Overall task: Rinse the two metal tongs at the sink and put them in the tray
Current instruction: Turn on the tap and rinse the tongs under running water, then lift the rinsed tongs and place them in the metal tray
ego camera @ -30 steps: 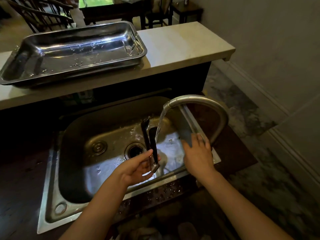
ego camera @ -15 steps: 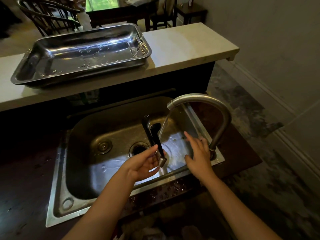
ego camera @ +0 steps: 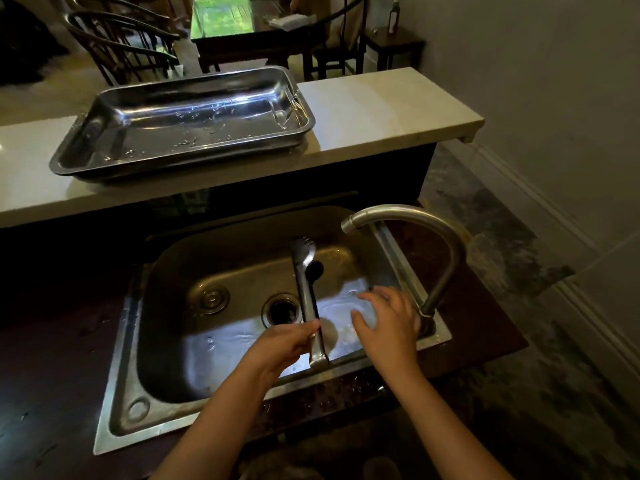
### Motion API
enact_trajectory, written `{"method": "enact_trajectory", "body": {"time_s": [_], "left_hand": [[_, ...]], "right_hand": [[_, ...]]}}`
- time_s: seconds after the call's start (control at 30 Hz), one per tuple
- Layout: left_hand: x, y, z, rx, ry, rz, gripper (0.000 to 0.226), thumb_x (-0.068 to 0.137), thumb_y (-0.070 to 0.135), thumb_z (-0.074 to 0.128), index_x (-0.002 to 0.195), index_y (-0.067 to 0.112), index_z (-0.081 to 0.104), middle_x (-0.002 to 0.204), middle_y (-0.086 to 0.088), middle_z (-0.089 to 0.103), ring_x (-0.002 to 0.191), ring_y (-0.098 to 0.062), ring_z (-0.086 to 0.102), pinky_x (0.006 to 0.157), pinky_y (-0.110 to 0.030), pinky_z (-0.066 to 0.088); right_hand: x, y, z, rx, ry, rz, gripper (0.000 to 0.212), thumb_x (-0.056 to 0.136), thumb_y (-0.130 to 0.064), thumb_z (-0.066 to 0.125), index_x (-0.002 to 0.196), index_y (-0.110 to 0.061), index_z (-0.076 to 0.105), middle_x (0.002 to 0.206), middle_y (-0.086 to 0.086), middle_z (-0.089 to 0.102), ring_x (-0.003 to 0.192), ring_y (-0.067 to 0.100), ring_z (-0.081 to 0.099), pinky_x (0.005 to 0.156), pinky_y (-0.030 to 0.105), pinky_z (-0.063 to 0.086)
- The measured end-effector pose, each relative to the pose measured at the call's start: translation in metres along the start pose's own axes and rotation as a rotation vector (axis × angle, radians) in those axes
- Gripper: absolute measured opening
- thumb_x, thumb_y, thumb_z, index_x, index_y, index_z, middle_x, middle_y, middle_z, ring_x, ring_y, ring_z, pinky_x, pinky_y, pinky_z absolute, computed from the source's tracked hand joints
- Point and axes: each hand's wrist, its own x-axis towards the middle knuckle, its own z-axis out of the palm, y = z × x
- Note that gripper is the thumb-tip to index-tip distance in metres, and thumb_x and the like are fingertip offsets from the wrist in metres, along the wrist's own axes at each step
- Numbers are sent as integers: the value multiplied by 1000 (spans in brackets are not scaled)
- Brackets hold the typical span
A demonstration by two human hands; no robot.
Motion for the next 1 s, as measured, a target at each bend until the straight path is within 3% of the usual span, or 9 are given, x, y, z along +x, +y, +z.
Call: {"method": "enact_trajectory", "body": {"time_s": [0.07, 0.17, 0.27, 0.37, 0.47, 0.53, 0.77, 0.9, 1.0], "left_hand": [[-8, -2, -1, 63, 132, 96, 16, 80, 22, 69, 75, 8, 73, 65, 1, 73, 55, -3, 67, 52, -11, 49], [-18, -6, -3, 159, 204, 219, 25, 80, 25, 69, 83, 1, 73, 64, 1, 66, 56, -2, 59, 51, -6, 47], [-27, -4, -8, 39, 36, 204, 19, 87, 22, 59, 82, 11, 74, 80, -6, 71, 75, -15, 62, 65, -14, 53], [-32, 1, -27, 54, -121, 208, 26, 92, 23, 51, 83, 19, 75, 92, -2, 77, 91, -15, 69, 80, -20, 54], [-35, 5, -42, 156, -108, 255, 24, 92, 24, 50, 88, 28, 74, 100, 1, 76, 101, -12, 67, 90, -23, 49], [-35, 10, -47, 234, -10, 313, 25, 91, 22, 53, 84, 35, 72, 95, 5, 74, 92, -6, 67, 80, -17, 51], [-40, 38, -63, 134, 117, 489, 31, 84, -1, 59, 91, 29, 62, 86, -8, 65, 62, 3, 67, 55, -12, 54], [-43, 49, -81, 105, 118, 503, 31, 84, -1, 59, 109, 19, 60, 107, -21, 64, 84, -16, 70, 66, -22, 59], [-43, 55, -98, 140, 134, 555, 36, 83, -2, 60, 109, 23, 57, 106, -16, 63, 92, -21, 68, 68, -23, 59]], "right_hand": [[5, -19, 8, 136, -126, 37, 29, 84, -34, 61, 111, -25, 62, 123, 1, 59, 120, 20, 49, 105, 47, 36], [13, -47, 19, 498, -398, 197, 31, 90, -27, 56, 118, -14, 59, 116, 8, 64, 106, 21, 60, 93, 35, 48], [15, -59, 27, 725, -489, 349, 27, 92, -24, 51, 114, -10, 59, 99, 3, 66, 85, 14, 62, 71, 25, 48], [17, -64, 31, 877, -591, 359, 20, 92, -24, 51, 96, -16, 68, 99, 11, 71, 81, 19, 64, 65, 26, 46], [21, -72, 34, 899, -616, 264, 20, 92, -19, 51, 96, -15, 70, 85, 5, 70, 72, 14, 63, 61, 23, 45], [24, -79, 35, 916, -598, 239, 20, 92, -12, 50, 100, -9, 68, 79, 0, 71, 67, 11, 67, 59, 20, 50], [37, -111, 38, 834, -523, 151, 37, 84, -10, 63, 120, -5, 58, 105, 15, 72, 101, 30, 66, 94, 44, 52], [44, -125, 39, 779, -522, 27, 42, 82, -6, 66, 122, -12, 57, 101, 3, 70, 91, 15, 67, 74, 23, 58], [45, -137, 42, 693, -472, -76, 49, 79, -6, 69, 126, -15, 55, 109, 2, 68, 101, 16, 64, 88, 32, 55]]}}
